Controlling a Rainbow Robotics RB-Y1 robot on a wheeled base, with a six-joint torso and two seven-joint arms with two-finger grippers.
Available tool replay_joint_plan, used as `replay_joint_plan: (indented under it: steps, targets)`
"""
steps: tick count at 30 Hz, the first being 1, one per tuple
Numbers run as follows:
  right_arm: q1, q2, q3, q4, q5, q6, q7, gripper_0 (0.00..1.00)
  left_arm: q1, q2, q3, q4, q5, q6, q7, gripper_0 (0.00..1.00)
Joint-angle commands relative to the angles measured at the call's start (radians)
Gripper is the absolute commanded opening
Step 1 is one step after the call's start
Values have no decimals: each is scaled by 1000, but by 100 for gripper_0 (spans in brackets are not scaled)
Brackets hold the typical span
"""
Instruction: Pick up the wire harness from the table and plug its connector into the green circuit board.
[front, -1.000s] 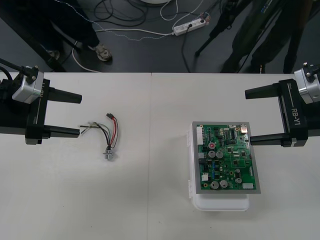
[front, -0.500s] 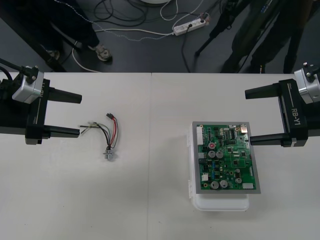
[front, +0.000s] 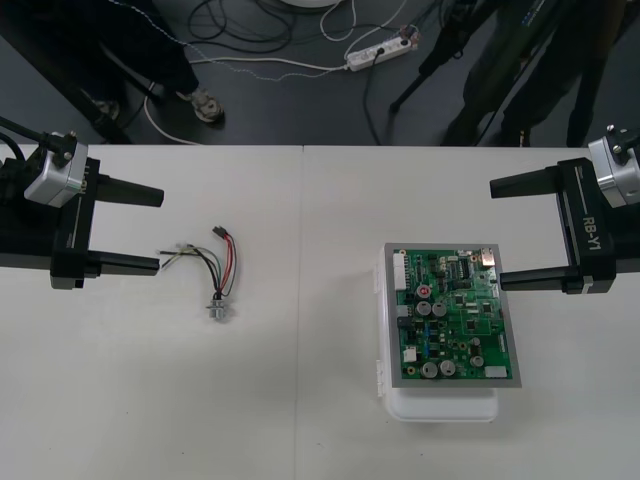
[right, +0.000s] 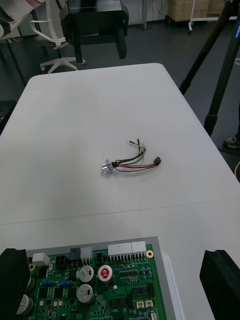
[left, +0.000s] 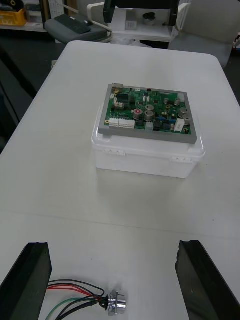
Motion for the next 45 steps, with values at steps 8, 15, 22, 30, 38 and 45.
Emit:
replay_joint_plan:
  steps: [8, 15, 22, 30, 38, 45]
  targets:
    - [9, -38, 12, -4, -5, -4, -37, 100, 19, 31, 36, -26, -3, -33, -10, 73]
    - [9, -38, 12, -4, -5, -4, -37, 100, 90, -29, 13, 15, -14, -33, -14, 74]
    - [9, -38, 12, -4, -5, -4, -37, 100, 88, -28, 13, 15, -30, -33, -17, 73]
    - [68, -1, 49, 13, -4, -4, -34, 100, 65, -9, 13, 15, -69, -33, -47, 73]
    - [68, 1, 60, 12, -25, -4, -28, 100, 33, 64, -8, 15, -102, -33, -142, 73]
    - [67, 57, 61, 12, -41, -4, -27, 100, 6, 129, -50, 15, -137, -33, -261, 73]
